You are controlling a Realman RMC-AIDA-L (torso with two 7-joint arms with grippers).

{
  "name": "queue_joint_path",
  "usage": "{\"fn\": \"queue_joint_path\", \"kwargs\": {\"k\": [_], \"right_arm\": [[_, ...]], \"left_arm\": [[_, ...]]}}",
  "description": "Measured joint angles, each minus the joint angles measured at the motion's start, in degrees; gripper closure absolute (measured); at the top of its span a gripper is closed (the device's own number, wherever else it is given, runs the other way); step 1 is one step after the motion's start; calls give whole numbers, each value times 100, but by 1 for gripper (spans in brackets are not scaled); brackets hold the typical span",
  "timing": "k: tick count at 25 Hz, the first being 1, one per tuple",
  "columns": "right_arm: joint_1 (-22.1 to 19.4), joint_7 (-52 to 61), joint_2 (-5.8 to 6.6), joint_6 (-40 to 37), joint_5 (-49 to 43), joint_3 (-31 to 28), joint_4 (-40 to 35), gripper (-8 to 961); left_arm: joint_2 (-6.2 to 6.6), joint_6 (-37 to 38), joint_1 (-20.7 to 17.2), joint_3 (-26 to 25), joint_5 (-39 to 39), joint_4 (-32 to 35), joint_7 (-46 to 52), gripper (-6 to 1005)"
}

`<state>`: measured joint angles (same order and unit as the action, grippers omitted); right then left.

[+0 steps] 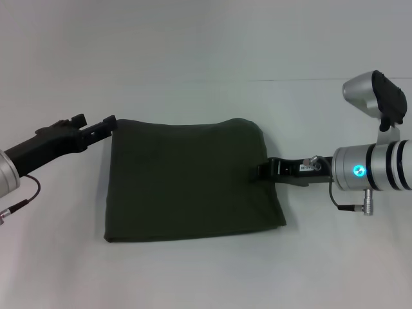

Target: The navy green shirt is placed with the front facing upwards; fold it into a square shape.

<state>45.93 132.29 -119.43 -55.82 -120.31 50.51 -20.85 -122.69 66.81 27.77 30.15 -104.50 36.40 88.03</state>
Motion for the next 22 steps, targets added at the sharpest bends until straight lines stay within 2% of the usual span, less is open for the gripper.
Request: {"fn": "queue_joint_path", "kwargs": {"k": [16, 22], "right_arm": [[-182, -3, 193, 49, 26, -131, -103, 837], [-324, -23, 207, -51, 26, -234, -202, 837]], "left_arm": [[-28, -72, 0, 0, 0, -27, -6, 96], [-35, -90, 9, 0, 0, -28, -6, 96]]}}
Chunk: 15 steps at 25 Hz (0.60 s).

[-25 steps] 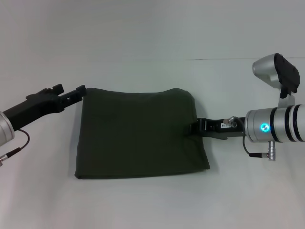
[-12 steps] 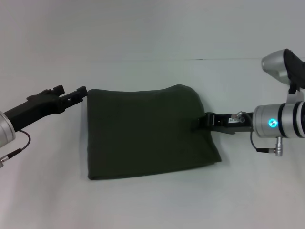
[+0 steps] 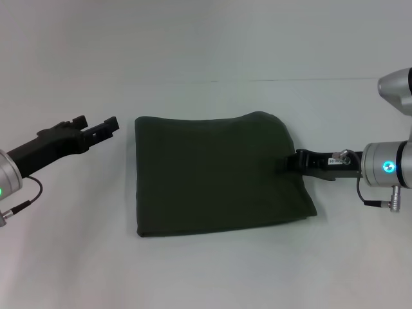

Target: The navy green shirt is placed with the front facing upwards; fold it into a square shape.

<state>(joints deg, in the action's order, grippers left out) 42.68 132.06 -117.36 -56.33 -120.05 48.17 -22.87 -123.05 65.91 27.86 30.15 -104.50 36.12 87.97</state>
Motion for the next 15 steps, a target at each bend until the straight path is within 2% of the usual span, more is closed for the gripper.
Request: {"fn": "queue_joint_path", "kwargs": {"k": [15], "right_arm": [[-166, -204, -4, -195, 8, -295, -79, 838]], "left_arm": [[0, 0, 53, 5, 0, -9, 10, 96]]}}
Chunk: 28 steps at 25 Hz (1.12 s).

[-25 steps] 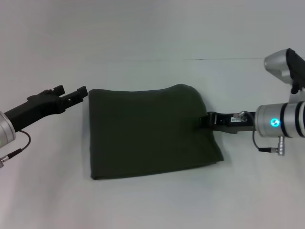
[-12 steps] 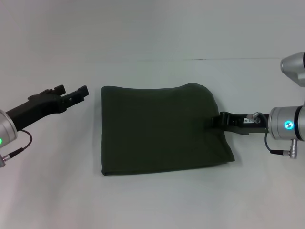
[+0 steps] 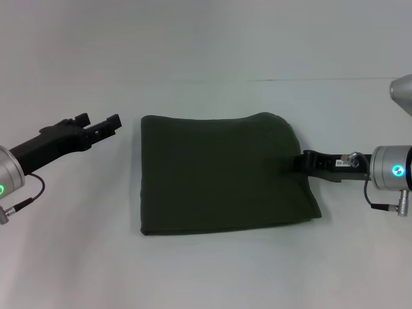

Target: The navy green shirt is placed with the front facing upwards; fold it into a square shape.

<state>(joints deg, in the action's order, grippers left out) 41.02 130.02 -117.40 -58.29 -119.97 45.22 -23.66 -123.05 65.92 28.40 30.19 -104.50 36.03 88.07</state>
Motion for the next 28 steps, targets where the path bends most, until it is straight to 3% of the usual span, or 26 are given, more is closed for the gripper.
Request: {"fn": "queue_joint_path", "kwargs": {"k": [8, 13, 18, 23, 28], "right_arm": [[-119, -356, 11, -228, 1, -298, -57, 808], [-544, -464, -14, -697, 5, -716, -688, 782], [-888, -584, 32, -1226, 31, -1265, -1186, 555], [-949, -1103, 90, -1864, 311, -1499, -1259, 332], [-946, -1658, 101, -2200, 344, -1519, -1264, 238]], "left_arm": [[15, 1, 23, -5, 0, 15, 27, 97], [29, -1, 108, -4, 11, 23, 32, 97], [21, -7, 199, -5, 77, 14, 45, 97], [0, 61, 238, -5, 128, 4, 107, 97], [-4, 563, 168, -3, 370, 0, 140, 97]]}}
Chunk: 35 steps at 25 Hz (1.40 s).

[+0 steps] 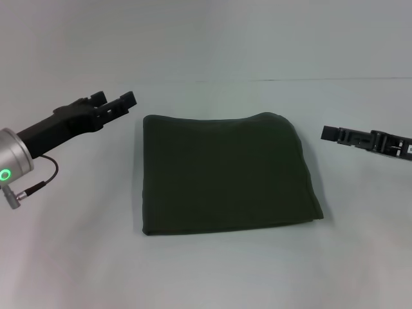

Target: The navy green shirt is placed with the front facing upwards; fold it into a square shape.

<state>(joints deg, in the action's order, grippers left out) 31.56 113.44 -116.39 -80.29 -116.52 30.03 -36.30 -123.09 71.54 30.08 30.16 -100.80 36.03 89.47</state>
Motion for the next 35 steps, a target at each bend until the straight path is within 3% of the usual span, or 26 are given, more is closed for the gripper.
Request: {"fn": "queue_joint_path", "kwargs": {"k": [5, 14, 21, 29, 35], "right_arm": [[-78, -574, 24, -219, 75, -22, 37, 152], [-414, -2146, -56, -1121, 854, -36, -64, 51], [-518, -3069, -64, -1997, 1187, 32, -77, 23], [-407, -3311, -83, -2153, 647, 692, -79, 27], [-316, -3232, -91, -2066, 99, 758, -38, 29]], "left_arm": [[35, 856, -115, -2, 158, 15, -90, 97], [-87, 2381, -345, 7, 273, 57, -651, 97], [-89, 3237, -507, 29, 350, 63, -969, 97], [-88, 3276, -528, 427, -400, 221, -1234, 97], [-72, 3081, -448, 465, -1085, 277, -1186, 96]]}}
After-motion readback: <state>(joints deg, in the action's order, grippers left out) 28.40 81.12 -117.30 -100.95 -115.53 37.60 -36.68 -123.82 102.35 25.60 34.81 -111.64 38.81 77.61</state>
